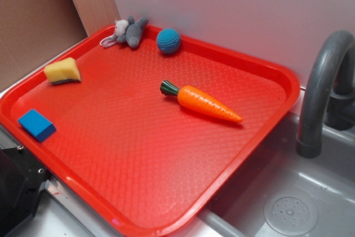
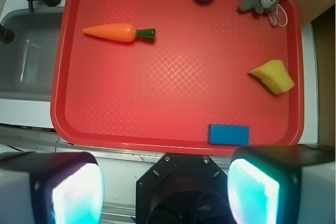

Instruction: Grab the carrot.

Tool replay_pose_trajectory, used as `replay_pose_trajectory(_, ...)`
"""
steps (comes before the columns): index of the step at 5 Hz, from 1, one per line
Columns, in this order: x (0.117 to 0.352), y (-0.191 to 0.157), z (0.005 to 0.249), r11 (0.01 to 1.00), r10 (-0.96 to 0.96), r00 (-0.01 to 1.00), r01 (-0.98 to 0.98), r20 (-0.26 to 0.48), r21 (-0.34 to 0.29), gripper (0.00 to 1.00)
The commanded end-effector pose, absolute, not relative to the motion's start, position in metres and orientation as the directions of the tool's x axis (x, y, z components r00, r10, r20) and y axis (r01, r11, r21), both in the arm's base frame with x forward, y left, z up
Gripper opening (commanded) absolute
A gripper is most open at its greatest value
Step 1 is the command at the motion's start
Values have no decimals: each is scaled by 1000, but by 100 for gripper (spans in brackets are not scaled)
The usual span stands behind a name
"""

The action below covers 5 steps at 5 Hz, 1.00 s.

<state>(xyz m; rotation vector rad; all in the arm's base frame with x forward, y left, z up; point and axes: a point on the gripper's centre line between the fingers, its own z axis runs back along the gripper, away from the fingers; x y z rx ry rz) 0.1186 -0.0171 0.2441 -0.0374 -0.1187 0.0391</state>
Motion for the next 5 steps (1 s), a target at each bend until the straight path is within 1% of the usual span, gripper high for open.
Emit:
replay_pose_trajectory(1, 119, -17, 244, 999, 41, 992, -37, 118, -40, 100)
replay_pose_trajectory(2, 122, -18, 243, 997, 55, 992, -48, 117, -56, 100)
replay_pose_trajectory(3, 137, -16, 243, 994, -74, 991, 82, 115, -66, 100)
replay_pose_trajectory(4, 167, -5, 235, 938, -310, 947, 319, 83, -139, 100)
replay_pose_trajectory(5, 193, -4, 222, 838, -541, 838, 544, 70, -38, 100)
